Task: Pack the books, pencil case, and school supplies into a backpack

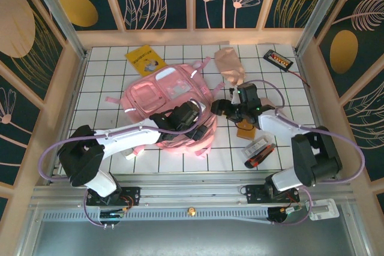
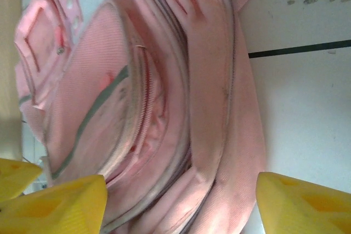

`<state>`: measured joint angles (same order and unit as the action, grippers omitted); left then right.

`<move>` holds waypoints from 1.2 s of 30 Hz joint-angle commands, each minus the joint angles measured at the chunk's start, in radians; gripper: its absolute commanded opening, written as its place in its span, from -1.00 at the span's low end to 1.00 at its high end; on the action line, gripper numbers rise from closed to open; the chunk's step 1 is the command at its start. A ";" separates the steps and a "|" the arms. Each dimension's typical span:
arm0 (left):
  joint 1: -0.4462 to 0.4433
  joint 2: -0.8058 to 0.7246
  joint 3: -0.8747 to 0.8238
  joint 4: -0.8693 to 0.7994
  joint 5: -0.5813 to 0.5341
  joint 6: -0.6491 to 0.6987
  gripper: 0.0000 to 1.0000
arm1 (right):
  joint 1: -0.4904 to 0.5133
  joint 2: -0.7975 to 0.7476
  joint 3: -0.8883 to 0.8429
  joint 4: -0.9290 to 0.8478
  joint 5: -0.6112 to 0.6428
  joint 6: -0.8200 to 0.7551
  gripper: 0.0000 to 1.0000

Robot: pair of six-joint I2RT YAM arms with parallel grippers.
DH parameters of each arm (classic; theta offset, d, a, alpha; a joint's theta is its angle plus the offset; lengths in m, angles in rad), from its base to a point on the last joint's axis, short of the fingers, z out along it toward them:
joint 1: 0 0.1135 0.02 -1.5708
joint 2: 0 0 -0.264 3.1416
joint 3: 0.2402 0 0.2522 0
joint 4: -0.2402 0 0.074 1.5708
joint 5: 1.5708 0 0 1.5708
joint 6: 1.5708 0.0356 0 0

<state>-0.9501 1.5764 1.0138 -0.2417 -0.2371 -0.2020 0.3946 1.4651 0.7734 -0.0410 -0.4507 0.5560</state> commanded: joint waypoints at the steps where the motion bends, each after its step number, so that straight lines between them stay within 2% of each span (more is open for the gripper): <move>1: -0.003 -0.002 -0.011 -0.002 -0.012 0.013 0.98 | -0.001 0.062 0.062 0.021 -0.021 -0.022 0.30; 8: -0.002 0.050 0.026 -0.024 -0.001 0.040 0.97 | -0.002 0.133 0.047 0.070 -0.042 -0.009 0.10; 16: -0.002 0.131 0.088 -0.050 -0.023 0.041 0.97 | -0.001 0.141 0.017 0.078 -0.034 -0.010 -0.48; 27: -0.002 0.219 0.132 -0.090 -0.092 0.026 0.96 | -0.001 0.142 -0.048 0.137 -0.058 -0.002 -1.00; 36: 0.008 0.254 0.152 -0.108 -0.120 -0.008 0.87 | 0.004 0.121 -0.130 0.221 -0.045 -0.054 -1.00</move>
<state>-0.9501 1.8027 1.1446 -0.3080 -0.3164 -0.1886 0.3943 1.5997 0.6846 0.1837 -0.4797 0.5438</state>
